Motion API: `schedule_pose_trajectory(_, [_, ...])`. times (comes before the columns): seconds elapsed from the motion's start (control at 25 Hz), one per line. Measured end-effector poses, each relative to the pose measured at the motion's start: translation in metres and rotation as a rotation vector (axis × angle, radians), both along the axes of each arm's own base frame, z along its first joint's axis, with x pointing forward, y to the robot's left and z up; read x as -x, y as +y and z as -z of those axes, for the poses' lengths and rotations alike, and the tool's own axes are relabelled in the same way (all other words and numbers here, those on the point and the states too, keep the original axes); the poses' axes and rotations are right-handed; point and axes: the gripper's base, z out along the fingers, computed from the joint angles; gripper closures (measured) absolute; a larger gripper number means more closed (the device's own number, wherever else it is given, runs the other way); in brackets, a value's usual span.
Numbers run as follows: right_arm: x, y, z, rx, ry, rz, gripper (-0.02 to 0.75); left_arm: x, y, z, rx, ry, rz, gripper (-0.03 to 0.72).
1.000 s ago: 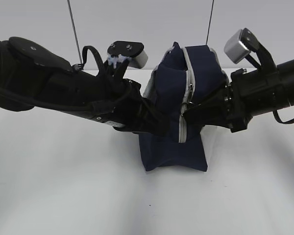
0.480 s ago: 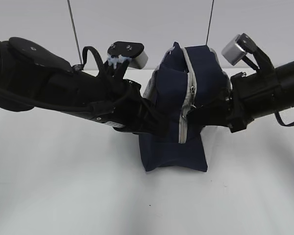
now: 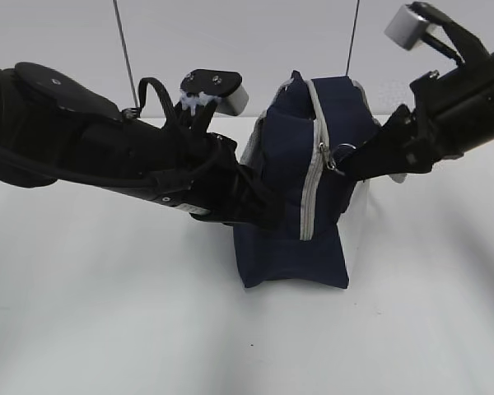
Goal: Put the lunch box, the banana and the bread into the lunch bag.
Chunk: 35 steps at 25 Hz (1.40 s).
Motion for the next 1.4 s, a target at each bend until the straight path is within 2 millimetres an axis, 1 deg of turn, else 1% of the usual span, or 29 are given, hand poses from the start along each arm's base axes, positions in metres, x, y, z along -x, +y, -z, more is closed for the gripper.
schedule_pose_trajectory(0.32, [-0.008,0.000,-0.030,-0.010,-0.005,0.047,0.754,0.000,0.000,0.000,0.000,-0.001,-0.001,0.681])
schedule_pose_trajectory(0.52, [-0.014,0.000,-0.049,-0.023,-0.060,0.061,0.754,0.000,0.000,0.000,-0.002,-0.002,0.001,0.683])
schedule_pose_trajectory(0.8, [-0.024,-0.001,-0.066,-0.033,-0.157,0.114,0.754,0.000,0.000,0.000,-0.018,-0.017,0.014,0.683])
schedule_pose_trajectory(1.04, [-0.034,-0.003,-0.075,-0.038,-0.233,0.176,0.754,-0.001,0.000,-0.001,-0.021,-0.025,0.022,0.683])
schedule_pose_trajectory(1.28, [-0.052,-0.002,-0.070,-0.061,-0.241,0.217,0.754,0.002,0.000,0.000,-0.038,-0.022,0.068,0.683])
schedule_pose_trajectory(1.4, [-0.053,-0.001,-0.069,-0.070,-0.227,0.211,0.754,0.003,0.000,0.000,-0.039,-0.019,0.076,0.683])
